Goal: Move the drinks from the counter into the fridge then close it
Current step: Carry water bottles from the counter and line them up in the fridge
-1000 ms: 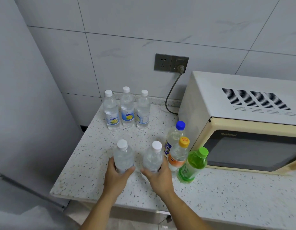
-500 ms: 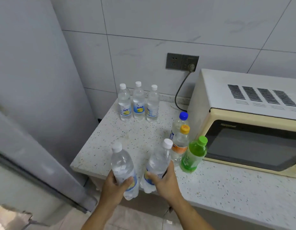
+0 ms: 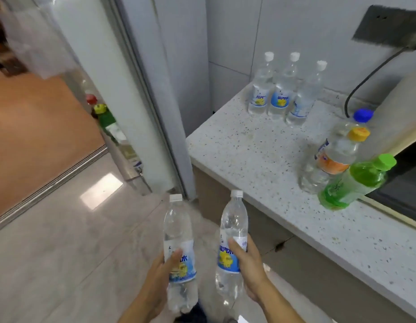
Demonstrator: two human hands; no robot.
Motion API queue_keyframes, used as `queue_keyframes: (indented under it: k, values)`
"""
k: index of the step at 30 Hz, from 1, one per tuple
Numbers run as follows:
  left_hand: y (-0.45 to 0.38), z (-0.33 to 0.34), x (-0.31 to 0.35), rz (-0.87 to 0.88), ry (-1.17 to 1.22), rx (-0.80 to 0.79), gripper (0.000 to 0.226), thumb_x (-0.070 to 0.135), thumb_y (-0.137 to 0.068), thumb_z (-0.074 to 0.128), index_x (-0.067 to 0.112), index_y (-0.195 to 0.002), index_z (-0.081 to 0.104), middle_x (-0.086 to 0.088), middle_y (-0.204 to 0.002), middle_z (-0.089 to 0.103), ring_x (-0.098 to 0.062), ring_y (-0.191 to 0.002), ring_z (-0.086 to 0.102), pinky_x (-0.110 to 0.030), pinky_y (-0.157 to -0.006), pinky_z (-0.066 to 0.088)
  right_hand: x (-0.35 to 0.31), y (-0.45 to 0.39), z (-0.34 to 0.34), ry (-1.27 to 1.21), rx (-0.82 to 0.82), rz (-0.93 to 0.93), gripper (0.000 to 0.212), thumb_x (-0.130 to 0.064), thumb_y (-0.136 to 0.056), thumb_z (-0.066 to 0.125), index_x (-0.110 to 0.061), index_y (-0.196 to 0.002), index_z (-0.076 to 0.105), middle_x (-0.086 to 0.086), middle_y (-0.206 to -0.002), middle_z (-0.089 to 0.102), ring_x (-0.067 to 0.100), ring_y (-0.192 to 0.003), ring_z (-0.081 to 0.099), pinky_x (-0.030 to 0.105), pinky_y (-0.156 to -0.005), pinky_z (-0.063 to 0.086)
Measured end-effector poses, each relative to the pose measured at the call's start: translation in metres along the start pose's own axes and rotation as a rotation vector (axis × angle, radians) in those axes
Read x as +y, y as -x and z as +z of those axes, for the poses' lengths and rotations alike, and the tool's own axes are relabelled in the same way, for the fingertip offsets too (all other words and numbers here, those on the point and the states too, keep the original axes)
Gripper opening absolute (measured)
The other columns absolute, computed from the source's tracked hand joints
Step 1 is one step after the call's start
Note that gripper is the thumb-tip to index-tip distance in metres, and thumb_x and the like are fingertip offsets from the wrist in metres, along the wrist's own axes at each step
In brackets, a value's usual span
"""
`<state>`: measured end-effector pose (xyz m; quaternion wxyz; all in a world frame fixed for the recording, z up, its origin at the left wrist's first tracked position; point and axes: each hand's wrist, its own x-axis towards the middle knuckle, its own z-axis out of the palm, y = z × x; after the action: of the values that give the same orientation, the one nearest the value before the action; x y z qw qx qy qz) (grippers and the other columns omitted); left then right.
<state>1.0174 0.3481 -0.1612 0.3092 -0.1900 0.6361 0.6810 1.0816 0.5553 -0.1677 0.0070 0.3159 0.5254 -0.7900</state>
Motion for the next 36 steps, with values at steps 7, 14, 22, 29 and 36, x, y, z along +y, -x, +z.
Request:
queue_keyframes:
  k: [7, 14, 22, 29, 36]
  values:
    - [0.041, -0.101, -0.020, -0.038, 0.141, 0.241, 0.050, 0.043, -0.075, 0.067, 0.007, -0.109, 0.069, -0.018, -0.093, 0.076, -0.033, -0.080, 0.075, -0.038, -0.068, 0.059, 0.051, 0.009, 0.102, 0.214, -0.238, 0.191, 0.027, -0.029, -0.091, 0.069, -0.017, -0.114, 0.060, 0.008, -0.094, 0.078, 0.027, -0.085, 0.076, 0.029, -0.065, 0.059]
    - [0.056, -0.223, -0.018, 0.007, 0.175, 0.447, 0.042, 0.047, -0.080, 0.070, 0.012, -0.104, 0.069, -0.007, -0.084, 0.078, -0.024, -0.075, 0.076, -0.032, -0.060, 0.058, 0.092, 0.012, 0.236, 0.382, -0.424, 0.210, 0.025, -0.030, -0.092, 0.067, -0.022, -0.114, 0.061, 0.005, -0.096, 0.078, 0.024, -0.087, 0.076, 0.027, -0.066, 0.059]
    - [0.056, -0.377, 0.022, 0.086, 0.246, 0.496, 0.033, 0.040, -0.091, 0.063, 0.010, -0.104, 0.069, -0.008, -0.086, 0.078, -0.023, -0.077, 0.076, -0.023, -0.055, 0.056, 0.124, 0.003, 0.400, 0.492, -0.545, 0.168, 0.030, -0.034, -0.092, 0.067, -0.023, -0.120, 0.061, 0.004, -0.101, 0.077, 0.022, -0.090, 0.076, 0.027, -0.069, 0.060]
    - [0.026, -0.453, 0.072, 0.106, 0.250, 0.491, 0.055, 0.061, -0.066, 0.066, 0.015, -0.097, 0.069, -0.006, -0.084, 0.078, -0.021, -0.075, 0.076, -0.021, -0.054, 0.056, 0.135, -0.025, 0.492, 0.497, -0.546, 0.153, 0.029, -0.034, -0.091, 0.066, -0.019, -0.116, 0.061, 0.005, -0.095, 0.077, 0.022, -0.085, 0.076, 0.025, -0.065, 0.058]
    - [-0.061, -0.501, 0.138, 0.113, 0.255, 0.470, 0.065, 0.064, -0.063, 0.065, 0.016, -0.106, 0.066, -0.003, -0.087, 0.078, -0.020, -0.079, 0.076, -0.024, -0.056, 0.058, 0.132, -0.100, 0.572, 0.425, -0.499, 0.136, 0.027, -0.033, -0.092, 0.065, -0.020, -0.115, 0.061, 0.004, -0.094, 0.077, 0.022, -0.086, 0.076, 0.027, -0.066, 0.060]
